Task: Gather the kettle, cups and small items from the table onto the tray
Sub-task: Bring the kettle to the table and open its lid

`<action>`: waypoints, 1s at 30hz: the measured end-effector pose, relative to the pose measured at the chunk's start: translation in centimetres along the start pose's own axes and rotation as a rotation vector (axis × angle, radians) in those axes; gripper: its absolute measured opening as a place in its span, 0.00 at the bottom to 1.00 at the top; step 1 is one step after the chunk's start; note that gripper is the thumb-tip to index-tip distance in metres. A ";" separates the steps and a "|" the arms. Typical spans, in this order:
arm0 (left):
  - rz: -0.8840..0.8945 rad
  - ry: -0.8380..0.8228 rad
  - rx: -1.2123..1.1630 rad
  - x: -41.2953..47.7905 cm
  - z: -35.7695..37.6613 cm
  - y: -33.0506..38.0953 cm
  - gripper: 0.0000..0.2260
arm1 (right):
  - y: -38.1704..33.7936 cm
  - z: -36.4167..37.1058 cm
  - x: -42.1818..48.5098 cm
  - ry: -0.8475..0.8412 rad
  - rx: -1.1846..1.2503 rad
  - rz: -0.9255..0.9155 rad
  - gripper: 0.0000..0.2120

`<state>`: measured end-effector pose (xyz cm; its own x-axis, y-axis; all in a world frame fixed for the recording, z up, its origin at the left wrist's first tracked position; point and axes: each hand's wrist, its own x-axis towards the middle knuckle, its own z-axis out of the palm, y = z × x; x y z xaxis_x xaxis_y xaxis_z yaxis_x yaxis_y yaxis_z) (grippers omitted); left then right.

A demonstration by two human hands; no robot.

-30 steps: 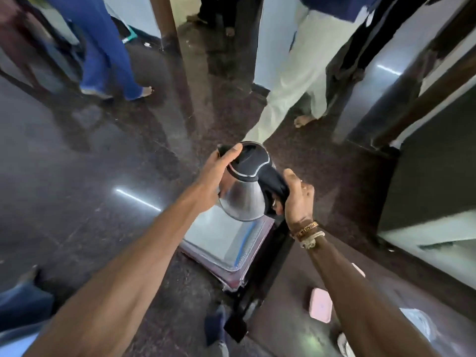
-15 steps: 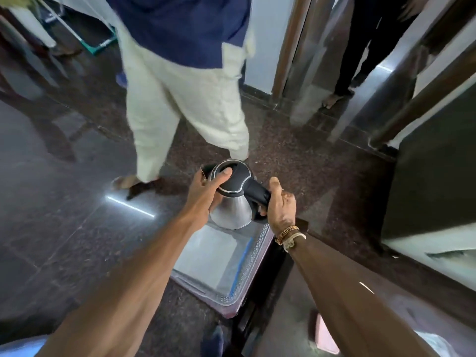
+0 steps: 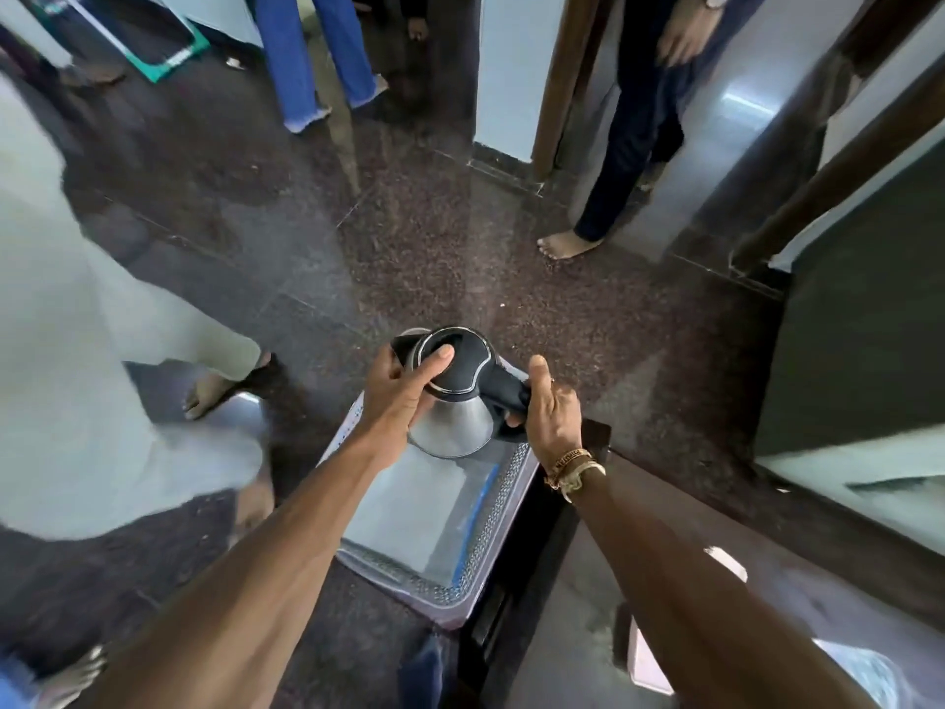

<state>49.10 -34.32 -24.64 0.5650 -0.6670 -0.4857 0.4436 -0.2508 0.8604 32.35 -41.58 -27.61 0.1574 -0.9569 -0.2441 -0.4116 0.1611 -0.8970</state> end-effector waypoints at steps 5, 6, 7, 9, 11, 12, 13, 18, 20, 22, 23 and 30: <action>-0.018 -0.032 0.024 0.3 -0.9 -1.4 0.20 | 0.5 0.1 0.0 -0.020 -0.031 0.024 0.35; -0.025 -0.040 0.031 0.4 -1.0 -1.5 0.21 | 0.4 0.1 -0.1 -0.027 -0.022 0.021 0.35; -0.030 -0.040 0.036 0.4 -1.2 -1.6 0.23 | 0.3 0.1 -0.3 -0.031 -0.030 0.019 0.35; -0.027 -0.046 0.021 0.6 -1.5 -2.0 0.24 | 0.2 0.1 -0.6 -0.023 -0.066 0.025 0.35; -0.015 -0.077 -0.005 0.8 -1.7 -2.4 0.22 | 0.3 0.1 -0.9 0.002 -0.097 0.024 0.33; -0.009 -0.092 -0.004 0.9 -1.8 -2.6 0.21 | 0.3 0.1 -0.9 0.006 -0.105 0.024 0.33; -0.004 -0.103 0.003 1.0 -1.9 -2.6 0.21 | 0.3 0.2 -0.9 0.004 -0.116 0.021 0.34; 0.041 -0.148 0.104 0.9 -2.1 -2.8 0.23 | 0.3 -0.1 -1.0 -0.015 -0.228 0.041 0.33; 0.121 -0.122 0.200 0.2 -2.0 -2.8 0.24 | 0.0 -0.7 -1.4 -0.015 -0.308 0.015 0.31; 0.165 -0.037 0.289 -0.7 -1.9 -2.7 0.30 | -0.5 -1.5 -2.1 0.008 -0.389 -0.083 0.25; 0.161 0.022 0.344 -1.4 -1.8 -2.6 0.35 | -0.8 -2.1 -2.5 0.024 -0.434 -0.134 0.23; 0.554 0.145 0.622 -8.7 -0.3 -3.5 0.33 | -0.9 -7.0 -9.1 0.118 -0.595 -0.272 0.20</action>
<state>42.85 -27.42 -23.50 0.6906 -0.7213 0.0529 -0.3638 -0.2833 0.8874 25.04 -34.75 -21.99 0.2397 -0.9702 0.0345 -0.8019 -0.2179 -0.5562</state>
